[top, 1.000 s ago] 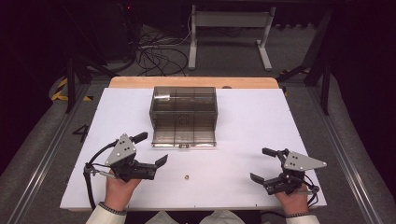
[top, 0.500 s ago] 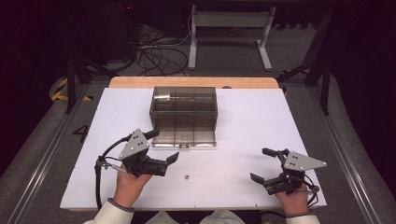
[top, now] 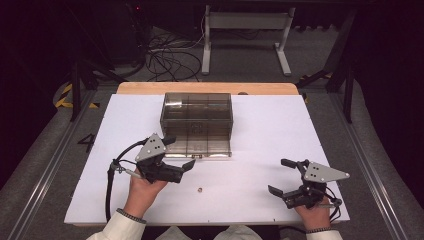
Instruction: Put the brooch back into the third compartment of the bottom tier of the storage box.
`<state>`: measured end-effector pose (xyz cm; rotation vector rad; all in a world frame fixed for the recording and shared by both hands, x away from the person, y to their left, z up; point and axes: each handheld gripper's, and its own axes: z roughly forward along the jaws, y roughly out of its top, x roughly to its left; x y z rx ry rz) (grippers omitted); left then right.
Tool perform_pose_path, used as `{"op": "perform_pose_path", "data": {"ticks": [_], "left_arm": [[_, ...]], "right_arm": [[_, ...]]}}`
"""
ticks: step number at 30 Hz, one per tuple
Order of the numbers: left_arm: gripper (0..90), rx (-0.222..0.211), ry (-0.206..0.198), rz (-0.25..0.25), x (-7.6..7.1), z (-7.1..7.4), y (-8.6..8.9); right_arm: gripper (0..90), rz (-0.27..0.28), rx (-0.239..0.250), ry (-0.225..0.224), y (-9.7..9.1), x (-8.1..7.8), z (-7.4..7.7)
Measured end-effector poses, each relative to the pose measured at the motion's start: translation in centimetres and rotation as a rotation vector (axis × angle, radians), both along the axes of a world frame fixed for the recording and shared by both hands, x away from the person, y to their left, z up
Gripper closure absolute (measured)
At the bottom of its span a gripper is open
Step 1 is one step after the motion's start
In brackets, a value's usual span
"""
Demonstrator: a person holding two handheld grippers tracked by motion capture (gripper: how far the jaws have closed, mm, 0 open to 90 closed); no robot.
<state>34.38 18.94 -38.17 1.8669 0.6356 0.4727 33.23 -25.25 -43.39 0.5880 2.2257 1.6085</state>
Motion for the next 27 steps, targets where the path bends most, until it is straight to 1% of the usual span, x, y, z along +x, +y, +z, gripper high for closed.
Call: {"op": "perform_pose_path", "data": {"ticks": [1, 2, 3, 4, 5, 7, 8, 9, 10, 11, 12, 13, 16, 17, 18, 19, 21, 22, 23, 24, 27], "left_arm": [[6.9, 0.000, 0.002, -0.011, 0.0, 0.0, 0.0], [8.8, -0.009, 0.003, -0.026, -0.2, 0.0, 0.0], [10.0, -0.009, 0.003, -0.026, -0.2, 0.0, 0.0], [11.1, 0.002, -0.001, -0.034, -0.2, 0.0, 0.1], [11.7, 0.008, 0.010, -0.046, -0.2, 0.1, 0.1], [12.8, 0.010, 0.023, -0.053, -0.2, 0.1, 0.0], [13.2, 0.028, 0.037, -0.060, -0.1, 0.2, -0.1], [13.4, 0.038, 0.043, -0.065, 0.0, 0.3, -0.2], [14.0, 0.038, 0.043, -0.065, 0.0, 0.3, -0.2], [14.6, 0.049, 0.076, -0.085, 0.0, 0.4, -0.4], [14.9, 0.059, 0.090, -0.094, 0.0, 0.5, -0.5], [14.9, 0.059, 0.090, -0.094, 0.0, 0.5, -0.5], [14.9, 0.086, 0.110, -0.112, 0.0, 0.8, -0.8], [14.9, 0.094, 0.122, -0.116, 0.0, 0.8, -1.0], [14.9, 0.108, 0.130, -0.120, 0.0, 0.9, -1.1], [14.9, 0.119, 0.146, -0.126, -0.1, 0.9, -1.3], [14.9, 0.147, 0.157, -0.133, -0.1, 1.0, -1.6], [14.9, 0.160, 0.161, -0.143, 0.0, 1.0, -1.7], [15.0, 0.166, 0.182, -0.165, 0.1, 0.9, -1.9], [15.9, 0.166, 0.182, -0.165, 0.1, 0.9, -1.9], [16.7, 0.195, 0.200, -0.186, 0.3, 0.8, -2.1]], "right_arm": [[3.3, 0.000, -0.002, 0.000, 0.0, 0.0, 0.0], [3.3, -0.001, -0.002, 0.000, 0.0, 0.0, 0.0], [3.3, -0.001, -0.001, 0.001, 0.0, 0.0, 0.0], [3.3, 0.000, 0.000, 0.000, 0.0, 0.0, 0.0], [3.4, 0.000, 0.001, 0.000, 0.0, 0.0, 0.0], [3.4, 0.001, 0.001, 0.001, 0.0, 0.0, 0.0], [3.4, 0.002, 0.000, 0.002, 0.0, 0.0, 0.0], [3.4, 0.002, 0.000, 0.001, 0.0, 0.0, 0.0], [3.3, 0.002, 0.000, 0.001, 0.0, 0.0, 0.0], [3.4, 0.002, 0.000, 0.001, 0.0, 0.0, 0.0], [3.4, 0.002, 0.001, 0.001, 0.0, 0.0, 0.0], [3.3, 0.003, 0.001, 0.002, 0.0, 0.0, 0.0], [3.4, 0.005, -0.001, 0.002, 0.1, 0.0, 0.0], [3.4, 0.006, -0.001, 0.003, 0.1, 0.0, 0.0], [3.3, 0.006, -0.001, 0.003, 0.1, 0.0, 0.0], [3.4, 0.007, -0.002, 0.003, 0.1, 0.0, 0.0], [3.4, 0.007, -0.002, 0.003, 0.1, 0.0, 0.0], [3.4, 0.007, -0.002, 0.003, 0.1, 0.0, 0.0], [3.4, 0.008, -0.002, 0.003, 0.1, 0.0, 0.0], [3.4, 0.009, -0.002, 0.003, 0.1, 0.0, 0.0], [3.4, 0.008, -0.005, 0.003, 0.1, 0.1, 0.0]]}}
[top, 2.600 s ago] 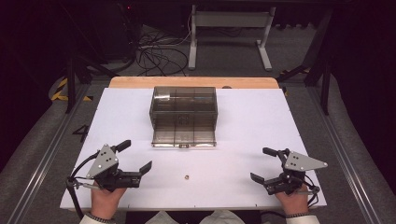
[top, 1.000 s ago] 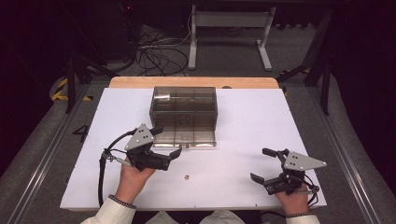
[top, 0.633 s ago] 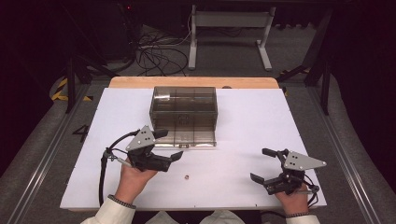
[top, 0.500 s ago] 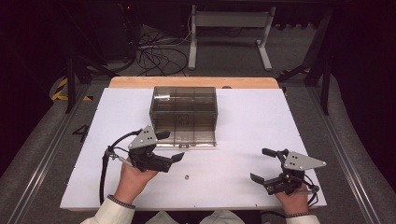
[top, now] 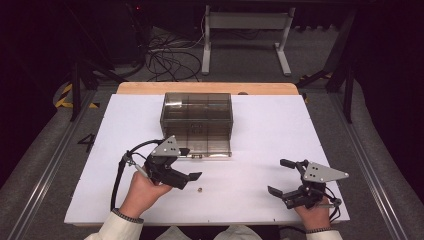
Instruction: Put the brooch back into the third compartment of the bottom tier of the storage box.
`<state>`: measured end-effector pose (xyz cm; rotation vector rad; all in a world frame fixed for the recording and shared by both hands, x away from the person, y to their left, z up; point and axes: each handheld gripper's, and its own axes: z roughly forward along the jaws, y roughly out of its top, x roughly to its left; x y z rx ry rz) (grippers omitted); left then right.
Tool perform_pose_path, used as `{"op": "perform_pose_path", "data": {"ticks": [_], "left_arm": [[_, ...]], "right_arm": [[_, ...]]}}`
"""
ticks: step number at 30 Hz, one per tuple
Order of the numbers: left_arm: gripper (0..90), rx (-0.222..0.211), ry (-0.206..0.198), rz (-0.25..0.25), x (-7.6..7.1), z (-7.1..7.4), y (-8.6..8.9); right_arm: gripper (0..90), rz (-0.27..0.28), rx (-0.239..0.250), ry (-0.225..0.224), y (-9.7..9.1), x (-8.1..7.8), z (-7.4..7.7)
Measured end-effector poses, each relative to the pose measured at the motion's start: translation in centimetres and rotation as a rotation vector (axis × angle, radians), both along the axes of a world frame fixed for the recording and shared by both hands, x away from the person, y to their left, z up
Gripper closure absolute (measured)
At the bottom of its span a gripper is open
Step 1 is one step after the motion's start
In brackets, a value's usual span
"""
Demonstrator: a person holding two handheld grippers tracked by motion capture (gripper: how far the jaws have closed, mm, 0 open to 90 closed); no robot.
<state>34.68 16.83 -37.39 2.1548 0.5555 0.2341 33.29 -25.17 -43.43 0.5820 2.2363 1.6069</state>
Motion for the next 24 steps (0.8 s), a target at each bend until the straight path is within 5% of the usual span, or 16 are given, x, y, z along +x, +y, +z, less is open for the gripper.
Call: {"op": "perform_pose_path", "data": {"ticks": [11, 24], "left_arm": [[17.5, 0.081, 0.092, -0.035, 0.6, -0.8, -0.8], [21.1, 0.248, 0.095, -0.031, 0.8, -1.8, -1.9]], "right_arm": [[3.4, 0.010, -0.003, 0.016, 0.1, 0.1, -0.1], [3.4, 0.014, -0.006, 0.020, 0.2, 0.2, -0.2]]}}
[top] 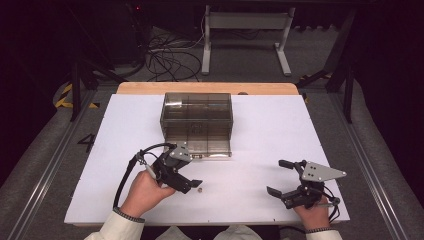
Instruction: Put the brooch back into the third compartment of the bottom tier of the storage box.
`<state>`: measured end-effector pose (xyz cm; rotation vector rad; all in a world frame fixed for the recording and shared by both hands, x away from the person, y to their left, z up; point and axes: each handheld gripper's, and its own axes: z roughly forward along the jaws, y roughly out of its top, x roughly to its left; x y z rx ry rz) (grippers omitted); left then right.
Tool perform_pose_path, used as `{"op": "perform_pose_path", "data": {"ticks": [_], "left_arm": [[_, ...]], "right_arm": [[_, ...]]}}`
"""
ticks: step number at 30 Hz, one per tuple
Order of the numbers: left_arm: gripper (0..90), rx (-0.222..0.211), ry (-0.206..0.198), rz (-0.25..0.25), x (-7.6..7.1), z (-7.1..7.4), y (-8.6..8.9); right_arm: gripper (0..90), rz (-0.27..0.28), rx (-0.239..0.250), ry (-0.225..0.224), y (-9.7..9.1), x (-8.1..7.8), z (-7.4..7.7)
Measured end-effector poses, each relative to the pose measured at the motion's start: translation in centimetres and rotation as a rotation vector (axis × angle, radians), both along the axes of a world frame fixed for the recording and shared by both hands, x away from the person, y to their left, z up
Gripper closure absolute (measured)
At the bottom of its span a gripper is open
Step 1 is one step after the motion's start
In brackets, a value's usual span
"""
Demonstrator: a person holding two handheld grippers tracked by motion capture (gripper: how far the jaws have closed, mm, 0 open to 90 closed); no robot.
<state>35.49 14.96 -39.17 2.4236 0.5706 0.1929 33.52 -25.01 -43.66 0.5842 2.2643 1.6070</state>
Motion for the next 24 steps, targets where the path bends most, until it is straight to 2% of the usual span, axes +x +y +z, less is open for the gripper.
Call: {"op": "perform_pose_path", "data": {"ticks": [4, 12, 17, 21, 24], "left_arm": [[21.8, 0.041, 0.011, 0.002, 0.1, -0.4, -0.3], [23.7, 0.095, 0.054, -0.015, 0.4, -1.3, -1.0], [26.2, 0.121, 0.091, -0.038, 0.6, -2.0, -1.6], [29.5, 0.124, 0.101, -0.056, 0.5, -2.4, -1.9], [32.6, 0.145, 0.104, -0.070, 0.5, -2.5, -2.2]], "right_arm": [[3.5, 0.001, 0.000, 0.000, 0.0, 0.0, 0.0], [3.5, 0.002, -0.001, 0.000, 0.0, 0.0, 0.0], [3.5, 0.003, -0.002, 0.000, 0.0, 0.0, 0.0], [3.5, 0.003, -0.001, 0.001, 0.0, 0.0, 0.0], [3.4, 0.004, -0.002, 0.002, 0.0, 0.0, 0.0]]}}
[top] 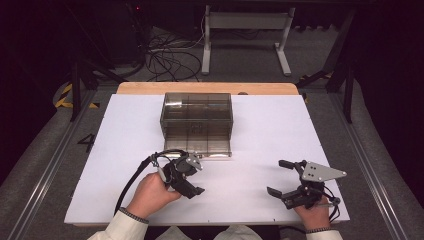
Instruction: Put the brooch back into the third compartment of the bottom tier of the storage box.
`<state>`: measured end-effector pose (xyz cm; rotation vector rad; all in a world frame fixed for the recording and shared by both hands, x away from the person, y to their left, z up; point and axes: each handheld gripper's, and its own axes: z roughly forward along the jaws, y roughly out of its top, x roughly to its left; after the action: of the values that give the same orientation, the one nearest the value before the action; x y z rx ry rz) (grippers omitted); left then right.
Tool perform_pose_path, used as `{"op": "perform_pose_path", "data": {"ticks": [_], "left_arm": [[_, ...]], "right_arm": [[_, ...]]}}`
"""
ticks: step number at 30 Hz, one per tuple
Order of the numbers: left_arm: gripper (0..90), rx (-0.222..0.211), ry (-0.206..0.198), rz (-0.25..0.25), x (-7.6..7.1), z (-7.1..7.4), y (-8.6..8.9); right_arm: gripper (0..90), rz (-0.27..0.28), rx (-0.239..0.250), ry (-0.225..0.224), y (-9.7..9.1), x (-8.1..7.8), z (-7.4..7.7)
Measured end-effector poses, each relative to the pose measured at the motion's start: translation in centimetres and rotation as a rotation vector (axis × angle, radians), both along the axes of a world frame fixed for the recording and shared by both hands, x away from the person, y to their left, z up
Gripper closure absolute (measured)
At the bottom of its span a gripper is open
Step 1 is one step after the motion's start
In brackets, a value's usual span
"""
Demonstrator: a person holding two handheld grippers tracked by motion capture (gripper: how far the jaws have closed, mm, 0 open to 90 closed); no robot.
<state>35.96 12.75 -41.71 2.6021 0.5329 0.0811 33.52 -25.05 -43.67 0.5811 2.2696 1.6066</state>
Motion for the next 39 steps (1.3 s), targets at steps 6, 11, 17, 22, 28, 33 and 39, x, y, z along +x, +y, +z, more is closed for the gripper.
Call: {"op": "perform_pose_path", "data": {"ticks": [6, 11, 17, 22, 28, 33, 39], "left_arm": [[40.1, 0.012, 0.010, -0.021, -0.2, -0.5, -0.5], [45.9, 0.038, 0.009, -0.036, -0.3, -1.0, -1.0], [51.2, 0.057, 0.004, -0.042, -0.4, -1.4, -1.5], [54.7, 0.080, -0.003, -0.044, -0.3, -1.8, -1.9], [61.7, 0.099, -0.025, -0.048, -0.5, -2.0, -2.4], [69.9, 0.107, -0.024, -0.052, -0.6, -2.0, -2.5], [79.0, 0.110, -0.021, -0.048, -0.6, -2.0, -2.5]], "right_arm": [[3.5, 0.006, 0.001, 0.004, 0.1, 0.0, 0.0], [3.4, 0.010, 0.002, 0.011, 0.1, 0.0, -0.1], [3.4, 0.015, 0.003, 0.012, 0.1, 0.1, -0.1], [3.4, 0.017, 0.004, 0.015, 0.1, 0.0, -0.1], [3.5, 0.018, 0.002, 0.016, 0.1, 0.1, -0.2], [3.4, 0.019, 0.002, 0.014, 0.1, 0.1, -0.2], [3.5, 0.021, 0.002, 0.018, 0.2, 0.1, -0.2]]}}
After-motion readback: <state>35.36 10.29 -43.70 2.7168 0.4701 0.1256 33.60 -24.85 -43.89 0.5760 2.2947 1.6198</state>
